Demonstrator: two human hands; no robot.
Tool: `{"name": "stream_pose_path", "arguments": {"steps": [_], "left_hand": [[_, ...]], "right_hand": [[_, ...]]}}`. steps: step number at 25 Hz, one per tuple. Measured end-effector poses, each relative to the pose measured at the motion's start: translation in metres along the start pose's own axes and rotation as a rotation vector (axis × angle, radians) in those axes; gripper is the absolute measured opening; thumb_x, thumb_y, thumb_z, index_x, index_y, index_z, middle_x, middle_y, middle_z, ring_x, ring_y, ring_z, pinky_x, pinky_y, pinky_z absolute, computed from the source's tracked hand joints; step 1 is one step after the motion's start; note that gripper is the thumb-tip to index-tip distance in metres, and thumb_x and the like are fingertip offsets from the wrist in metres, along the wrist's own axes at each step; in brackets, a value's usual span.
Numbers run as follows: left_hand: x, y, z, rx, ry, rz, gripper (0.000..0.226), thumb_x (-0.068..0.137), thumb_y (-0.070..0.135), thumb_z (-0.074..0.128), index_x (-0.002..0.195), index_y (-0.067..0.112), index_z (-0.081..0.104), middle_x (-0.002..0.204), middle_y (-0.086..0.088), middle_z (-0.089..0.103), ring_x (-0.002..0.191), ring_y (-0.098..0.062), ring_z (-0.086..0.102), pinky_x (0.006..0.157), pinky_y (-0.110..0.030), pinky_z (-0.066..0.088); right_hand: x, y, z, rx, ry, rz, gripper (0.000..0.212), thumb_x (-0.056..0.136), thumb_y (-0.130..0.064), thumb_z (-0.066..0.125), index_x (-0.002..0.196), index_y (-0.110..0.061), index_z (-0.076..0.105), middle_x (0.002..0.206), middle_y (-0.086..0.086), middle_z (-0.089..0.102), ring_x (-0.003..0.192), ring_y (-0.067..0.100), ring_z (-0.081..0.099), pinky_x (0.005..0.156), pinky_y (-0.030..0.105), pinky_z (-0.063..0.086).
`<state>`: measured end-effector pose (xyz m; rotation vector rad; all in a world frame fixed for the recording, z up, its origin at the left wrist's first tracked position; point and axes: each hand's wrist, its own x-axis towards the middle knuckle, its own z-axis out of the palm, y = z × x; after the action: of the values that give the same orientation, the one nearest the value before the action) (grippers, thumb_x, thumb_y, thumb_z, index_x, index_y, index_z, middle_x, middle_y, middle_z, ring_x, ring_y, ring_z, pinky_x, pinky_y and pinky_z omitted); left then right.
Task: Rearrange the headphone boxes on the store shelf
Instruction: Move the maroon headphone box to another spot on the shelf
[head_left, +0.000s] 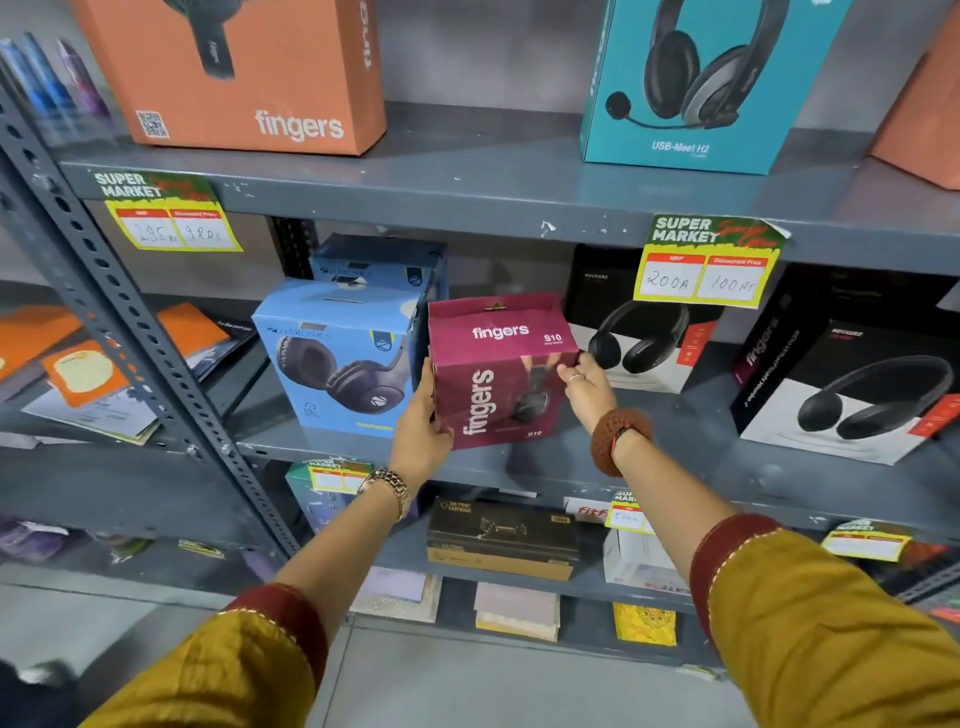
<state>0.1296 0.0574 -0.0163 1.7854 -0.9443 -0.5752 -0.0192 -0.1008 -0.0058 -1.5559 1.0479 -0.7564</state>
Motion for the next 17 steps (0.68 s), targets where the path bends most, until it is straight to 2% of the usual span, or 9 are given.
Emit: {"name": "stream_pose_path", "arguments": {"steps": [2,5,7,9,12,14,16,17], "left_hand": [[-0.006,-0.005,0.007,-0.073,-0.014,-0.035,0.087,0.082,-0.014,0.050,0.151,0.021,0.011,0.143,-0.013,0.049,0.125,-0.034,0.053,0.103,-0.046,0.046],[-0.020,-0.009,0.025,-0.110,0.011,-0.056,0.084,0.084,-0.008,0.053,0.150,0.021,0.010,0.144,-0.008,0.048,0.124,-0.032,0.053,0.104,-0.047,0.045],[-0.032,-0.008,0.045,-0.099,0.006,-0.095,0.083,0.085,-0.003,0.055,0.150,0.020,0.009,0.152,-0.007,0.036,0.133,-0.036,0.043,0.108,-0.050,0.040],[-0.041,-0.007,0.070,-0.100,-0.045,-0.136,0.082,0.086,-0.001,0.056,0.151,0.015,0.008,0.157,-0.008,0.026,0.143,-0.028,0.029,0.115,-0.047,0.031],[-0.048,0.008,0.113,-0.076,-0.149,-0.175,0.081,0.089,0.002,0.056,0.151,0.010,0.006,0.159,-0.009,0.019,0.145,-0.024,0.025,0.117,-0.041,0.028],[-0.049,0.027,0.147,-0.062,-0.220,-0.159,0.081,0.089,0.005,0.056,0.151,0.009,0.004,0.160,-0.010,0.017,0.140,-0.014,0.035,0.112,-0.030,0.035],[-0.049,0.049,0.187,-0.039,-0.249,-0.138,0.081,0.090,0.007,0.057,0.151,0.009,0.004,0.158,-0.010,0.021,0.126,0.001,0.049,0.094,-0.014,0.041],[-0.050,0.061,0.208,-0.038,-0.247,-0.131,0.080,0.090,0.008,0.057,0.151,0.009,0.005,0.158,-0.009,0.024,0.129,-0.003,0.048,0.092,-0.015,0.039]], "right_hand": [[-0.002,0.006,-0.003,0.007,-0.027,-0.018,0.027,0.095,-0.017,0.043,0.120,-0.013,0.053,0.111,0.001,0.058,0.111,0.019,0.053,0.096,0.030,0.039],[-0.013,0.018,-0.019,0.038,-0.014,-0.019,0.027,0.095,-0.021,0.045,0.122,-0.018,0.052,0.123,0.009,0.056,0.122,0.021,0.049,0.109,0.036,0.036],[-0.025,0.029,-0.039,0.062,-0.012,-0.031,0.023,0.096,-0.020,0.045,0.117,-0.021,0.053,0.128,0.007,0.055,0.121,0.019,0.049,0.112,0.040,0.035],[-0.039,0.044,-0.066,0.088,0.012,-0.031,0.026,0.096,-0.020,0.046,0.121,-0.018,0.053,0.128,0.003,0.056,0.119,0.014,0.050,0.112,0.039,0.035],[-0.062,0.072,-0.123,0.089,0.102,0.009,0.028,0.095,-0.019,0.048,0.121,-0.015,0.054,0.129,0.006,0.058,0.119,0.014,0.051,0.111,0.039,0.036],[-0.073,0.087,-0.174,0.081,0.177,0.039,0.026,0.095,-0.017,0.048,0.119,-0.013,0.056,0.130,0.009,0.058,0.118,0.016,0.052,0.111,0.041,0.037],[-0.080,0.095,-0.230,0.061,0.244,0.050,0.021,0.095,-0.017,0.048,0.113,-0.015,0.058,0.125,0.007,0.059,0.115,0.017,0.052,0.109,0.041,0.038],[-0.083,0.100,-0.258,0.056,0.282,0.046,0.018,0.094,-0.016,0.049,0.110,-0.015,0.059,0.121,0.006,0.060,0.112,0.017,0.052,0.108,0.041,0.039]]}}
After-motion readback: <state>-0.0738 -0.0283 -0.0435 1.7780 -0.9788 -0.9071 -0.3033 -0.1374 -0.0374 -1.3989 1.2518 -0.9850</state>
